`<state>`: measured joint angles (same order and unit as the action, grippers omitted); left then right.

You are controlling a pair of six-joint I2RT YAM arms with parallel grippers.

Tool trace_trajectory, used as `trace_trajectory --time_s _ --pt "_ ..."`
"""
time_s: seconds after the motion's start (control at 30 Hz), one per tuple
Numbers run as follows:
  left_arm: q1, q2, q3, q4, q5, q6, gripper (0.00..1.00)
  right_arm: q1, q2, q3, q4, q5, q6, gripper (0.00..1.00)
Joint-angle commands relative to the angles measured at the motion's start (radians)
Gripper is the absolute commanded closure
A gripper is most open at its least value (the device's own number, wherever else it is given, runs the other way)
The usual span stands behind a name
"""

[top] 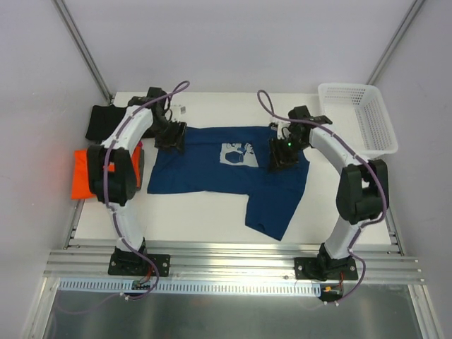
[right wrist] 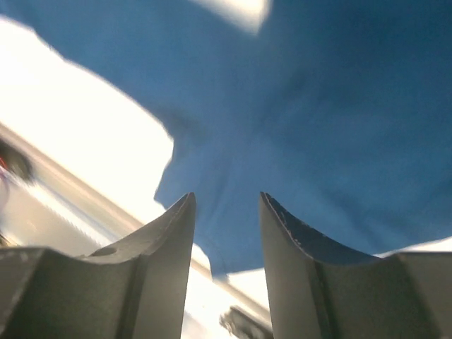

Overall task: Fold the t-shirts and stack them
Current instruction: Fold the tshirt

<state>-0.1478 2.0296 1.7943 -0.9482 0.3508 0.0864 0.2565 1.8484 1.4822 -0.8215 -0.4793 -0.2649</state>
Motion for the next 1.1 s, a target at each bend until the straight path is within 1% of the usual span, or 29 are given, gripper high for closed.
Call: trace_trajectory --time_s 0.0,0.03,0.07,0.1,0.13,0.17,0.2,0.23,0.27,0.3,0.33,0.4,0.43,0.47,0.53,0.57,0.67,0.77,0.93,1.07 --pt "0.008 -0.251 -0.187 -0.077 0.008 0.095 0.46 0.100 -0.168 -0.089 -0.122 0.017 -0.160 0.56" --pt "0.002 -0.282 -0.223 -0.072 -0.030 0.134 0.46 0.121 -0.213 -0.106 -0.142 0.019 -0.236 0.56" --pt "-0.004 -0.305 -0.252 -0.063 -0.061 0.174 0.46 0.145 -0.234 -0.121 -0.145 0.045 -0.267 0.56" --pt "-0.013 -0.351 -0.310 -0.051 -0.122 0.250 0.44 0.191 -0.254 -0.155 -0.143 0.066 -0.302 0.56" --pt "-0.015 -0.376 -0.346 -0.028 -0.153 0.281 0.44 0.214 -0.276 -0.171 -0.140 0.079 -0.362 0.56" --pt "-0.016 -0.403 -0.433 0.047 -0.191 0.344 0.44 0.236 -0.310 -0.186 -0.137 0.096 -0.387 0.57" --pt "-0.018 -0.457 -0.478 0.083 -0.220 0.375 0.44 0.275 -0.331 -0.204 -0.134 0.103 -0.405 0.57" --pt "-0.021 -0.480 -0.524 0.126 -0.274 0.406 0.44 0.302 -0.354 -0.250 -0.125 0.113 -0.425 0.57" --pt "-0.025 -0.500 -0.600 0.156 -0.298 0.456 0.44 0.329 -0.406 -0.281 -0.104 0.142 -0.471 0.57" --pt "-0.030 -0.529 -0.631 0.207 -0.315 0.472 0.44 0.381 -0.432 -0.313 -0.091 0.159 -0.493 0.57" --pt "-0.030 -0.543 -0.656 0.225 -0.337 0.480 0.44 0.406 -0.458 -0.379 -0.067 0.174 -0.514 0.57" --pt "-0.032 -0.562 -0.700 0.259 -0.346 0.489 0.44 0.475 -0.544 -0.442 -0.047 0.214 -0.579 0.57" --pt "-0.030 -0.560 -0.705 0.261 -0.346 0.484 0.44 0.493 -0.572 -0.503 -0.042 0.226 -0.597 0.57" --pt "-0.032 -0.552 -0.702 0.261 -0.367 0.471 0.44 0.522 -0.592 -0.528 -0.047 0.243 -0.631 0.57" --pt "-0.033 -0.548 -0.691 0.261 -0.372 0.454 0.44 0.540 -0.664 -0.583 -0.047 0.254 -0.655 0.57" --pt "-0.033 -0.546 -0.681 0.261 -0.372 0.444 0.44 0.546 -0.687 -0.638 -0.045 0.267 -0.675 0.57" --pt "-0.035 -0.525 -0.650 0.264 -0.383 0.414 0.44 0.576 -0.767 -0.712 -0.027 0.291 -0.720 0.56" --pt "-0.039 -0.514 -0.629 0.262 -0.403 0.403 0.44 0.581 -0.787 -0.735 -0.010 0.275 -0.723 0.56" --pt "-0.039 -0.516 -0.599 0.261 -0.426 0.391 0.44 0.604 -0.795 -0.764 -0.008 0.280 -0.789 0.57" --pt "-0.039 -0.519 -0.586 0.261 -0.435 0.380 0.44 0.639 -0.776 -0.767 0.002 0.240 -0.772 0.58"
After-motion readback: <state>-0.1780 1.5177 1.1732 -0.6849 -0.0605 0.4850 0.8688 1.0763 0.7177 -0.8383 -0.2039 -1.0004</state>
